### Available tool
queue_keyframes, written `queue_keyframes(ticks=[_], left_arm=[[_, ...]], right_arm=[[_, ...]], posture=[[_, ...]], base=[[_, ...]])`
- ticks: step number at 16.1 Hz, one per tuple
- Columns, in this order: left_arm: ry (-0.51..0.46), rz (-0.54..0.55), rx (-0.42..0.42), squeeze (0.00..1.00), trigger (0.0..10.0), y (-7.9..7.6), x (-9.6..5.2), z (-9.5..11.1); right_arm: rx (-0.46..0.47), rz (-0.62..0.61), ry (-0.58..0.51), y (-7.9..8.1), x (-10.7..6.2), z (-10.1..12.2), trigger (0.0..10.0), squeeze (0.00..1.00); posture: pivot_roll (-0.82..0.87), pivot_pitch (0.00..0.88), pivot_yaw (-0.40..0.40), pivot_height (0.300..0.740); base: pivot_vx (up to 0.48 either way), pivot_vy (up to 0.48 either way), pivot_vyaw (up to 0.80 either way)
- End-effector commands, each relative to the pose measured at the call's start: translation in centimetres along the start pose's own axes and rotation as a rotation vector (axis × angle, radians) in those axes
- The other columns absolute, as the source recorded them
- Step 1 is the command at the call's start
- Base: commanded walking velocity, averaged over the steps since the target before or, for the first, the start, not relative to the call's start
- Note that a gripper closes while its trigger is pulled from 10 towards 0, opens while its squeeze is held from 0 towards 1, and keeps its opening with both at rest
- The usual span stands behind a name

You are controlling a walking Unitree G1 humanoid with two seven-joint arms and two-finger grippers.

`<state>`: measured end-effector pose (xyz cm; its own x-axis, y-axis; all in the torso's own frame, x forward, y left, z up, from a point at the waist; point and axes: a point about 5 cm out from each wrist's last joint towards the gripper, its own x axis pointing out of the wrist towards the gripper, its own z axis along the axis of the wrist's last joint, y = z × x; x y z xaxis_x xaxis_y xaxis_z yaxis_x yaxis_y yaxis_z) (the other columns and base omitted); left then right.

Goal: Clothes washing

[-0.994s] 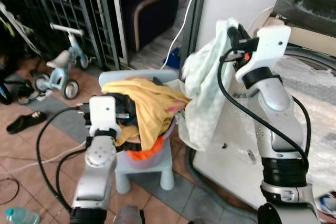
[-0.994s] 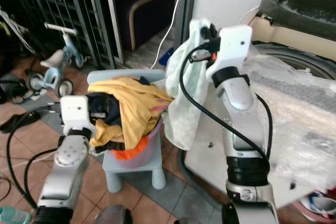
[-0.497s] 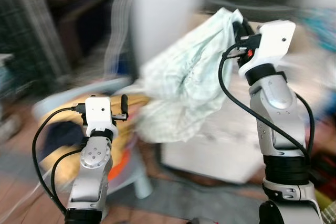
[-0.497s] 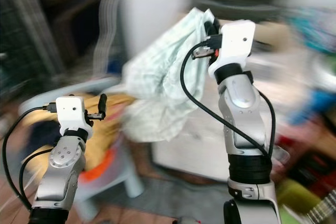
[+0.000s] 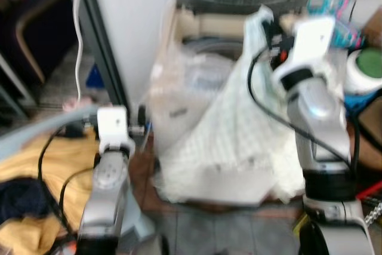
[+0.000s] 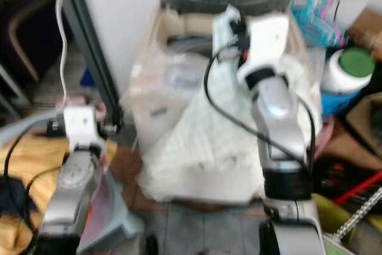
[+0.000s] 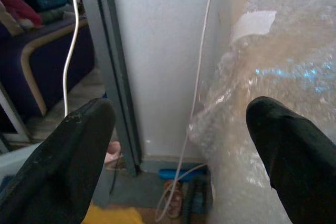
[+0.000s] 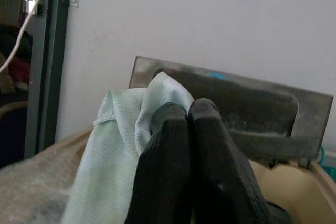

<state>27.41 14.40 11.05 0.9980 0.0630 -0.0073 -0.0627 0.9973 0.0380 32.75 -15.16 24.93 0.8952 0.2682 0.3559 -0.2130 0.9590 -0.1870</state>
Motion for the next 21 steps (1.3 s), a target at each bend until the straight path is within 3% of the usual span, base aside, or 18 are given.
queue_keyframes(ticks=[1,4,7,11,13,14,16,19,21], left_arm=[[-0.008,-0.006,0.006,0.0,10.0,-0.2,-0.1,0.1],[0.016,0.039,-0.023,0.0,10.0,0.9,-0.3,-0.3],[0.026,0.033,-0.031,0.0,10.0,0.7,-0.3,-0.4],[0.026,0.035,-0.029,0.0,10.0,0.8,-0.4,-0.5],[0.028,0.032,-0.029,0.0,10.0,0.8,-0.2,-0.5],[0.028,0.031,-0.029,0.0,10.0,0.8,-0.2,-0.4],[0.022,0.023,-0.034,0.0,10.0,0.5,0.0,-0.3],[0.033,0.049,-0.032,0.0,10.0,0.6,-0.1,-0.4],[0.04,0.08,-0.007,0.0,10.0,0.8,-0.1,-0.5]], right_arm=[[-0.004,0.016,-0.015,0.0,0.0,0.4,10.0,0.0],[-0.019,0.108,-0.025,1.1,0.1,0.5,10.0,0.0],[-0.098,0.28,-0.051,2.6,0.2,0.6,10.0,0.0],[-0.122,0.248,-0.049,2.0,1.1,0.6,10.0,0.0],[-0.19,0.279,-0.11,0.8,3.3,2.3,10.0,0.0],[-0.201,0.289,-0.118,0.7,3.6,2.5,10.0,0.0],[-0.257,0.371,-0.173,0.5,5.9,4.8,10.0,0.0],[-0.241,0.428,-0.222,0.2,8.3,7.2,10.0,0.0],[-0.32,0.363,-0.34,-0.6,9.8,10.6,10.0,0.0]], posture=[[-0.04,0.004,-0.001,0.74],[-0.04,0.004,-0.002,0.74],[-0.04,0.002,-0.003,0.74],[-0.03,0.0,-0.005,0.74],[-0.03,0.0,-0.002,0.74],[-0.04,0.0,-0.002,0.74],[-0.04,0.0,-0.008,0.74],[-0.03,0.0,-0.013,0.74],[-0.03,0.0,-0.012,0.74]], base=[[0.0,0.0,0.0],[0.231,0.0,0.0],[0.426,0.0,0.0],[0.48,0.0,0.0],[0.48,0.0,0.0],[0.48,0.0,0.0],[0.48,0.0,0.0],[0.418,0.0,0.0],[0.0,0.0,0.0]])
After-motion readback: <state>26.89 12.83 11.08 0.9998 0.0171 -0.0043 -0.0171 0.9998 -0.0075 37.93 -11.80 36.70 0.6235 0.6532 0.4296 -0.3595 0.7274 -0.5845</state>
